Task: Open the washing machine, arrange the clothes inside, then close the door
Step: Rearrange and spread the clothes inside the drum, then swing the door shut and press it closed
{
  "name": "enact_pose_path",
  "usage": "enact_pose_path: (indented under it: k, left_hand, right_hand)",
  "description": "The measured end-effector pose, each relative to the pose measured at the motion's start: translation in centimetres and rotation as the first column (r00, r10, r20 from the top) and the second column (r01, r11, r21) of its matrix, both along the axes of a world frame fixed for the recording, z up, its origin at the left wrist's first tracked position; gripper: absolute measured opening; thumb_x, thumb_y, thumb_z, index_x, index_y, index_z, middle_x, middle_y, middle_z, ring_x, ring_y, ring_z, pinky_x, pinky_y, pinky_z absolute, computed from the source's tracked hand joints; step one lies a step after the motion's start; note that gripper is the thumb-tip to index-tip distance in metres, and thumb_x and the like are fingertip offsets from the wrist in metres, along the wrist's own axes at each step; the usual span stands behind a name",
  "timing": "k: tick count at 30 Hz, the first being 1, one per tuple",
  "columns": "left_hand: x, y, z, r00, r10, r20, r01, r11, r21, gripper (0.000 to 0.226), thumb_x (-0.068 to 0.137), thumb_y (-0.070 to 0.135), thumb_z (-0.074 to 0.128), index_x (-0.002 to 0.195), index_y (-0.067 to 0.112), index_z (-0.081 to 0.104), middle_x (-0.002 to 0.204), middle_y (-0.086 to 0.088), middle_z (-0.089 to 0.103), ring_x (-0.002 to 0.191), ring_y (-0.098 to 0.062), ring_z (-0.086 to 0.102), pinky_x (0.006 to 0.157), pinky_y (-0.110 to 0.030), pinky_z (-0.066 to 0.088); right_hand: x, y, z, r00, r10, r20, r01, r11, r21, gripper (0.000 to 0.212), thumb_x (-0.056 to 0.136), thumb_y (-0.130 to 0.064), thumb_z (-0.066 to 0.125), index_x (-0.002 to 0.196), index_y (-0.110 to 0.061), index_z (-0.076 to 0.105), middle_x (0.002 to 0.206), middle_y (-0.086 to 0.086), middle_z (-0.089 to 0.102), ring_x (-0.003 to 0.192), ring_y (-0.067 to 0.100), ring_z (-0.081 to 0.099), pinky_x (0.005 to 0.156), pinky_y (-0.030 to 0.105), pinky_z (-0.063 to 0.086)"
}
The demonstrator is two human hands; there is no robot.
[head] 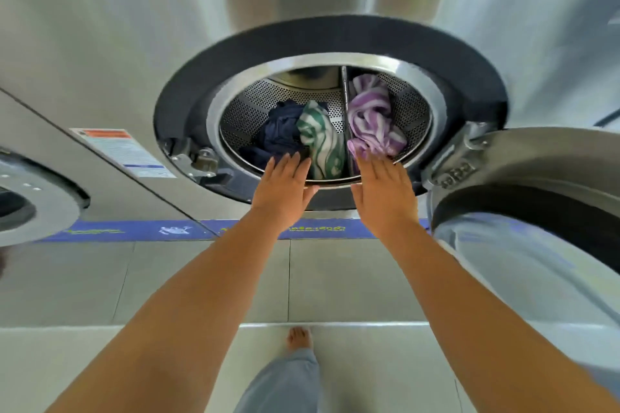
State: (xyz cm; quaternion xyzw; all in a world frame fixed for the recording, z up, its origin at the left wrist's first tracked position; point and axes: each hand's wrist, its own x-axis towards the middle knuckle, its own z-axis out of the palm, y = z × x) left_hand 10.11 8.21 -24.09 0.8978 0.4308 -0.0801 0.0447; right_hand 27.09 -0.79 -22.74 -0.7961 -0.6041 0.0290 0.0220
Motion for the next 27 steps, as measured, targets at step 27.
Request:
enact_pose_path:
  k: [27]
  left_hand:
    - [2.4,-37.0,12.8,0.828,0.145,0.541,-0.093,0.988,-0.123,0.06,0.1,0.039,0.039,0.151,0.013,0.021,0.159,-0.008,0.022,0.145,-0.027,0.021,0.119,-0.042,0.018]
  right_hand:
    - [4.4,-32.4,18.1,0.953,-0.303,-0.001,0.255,0.801,0.542,0.047,0.093,-0.029,0.051,0.136,-0.012,0.05,0.148,0.016,0.043,0.14,0.035,0.032,0.114,0.055,0.02]
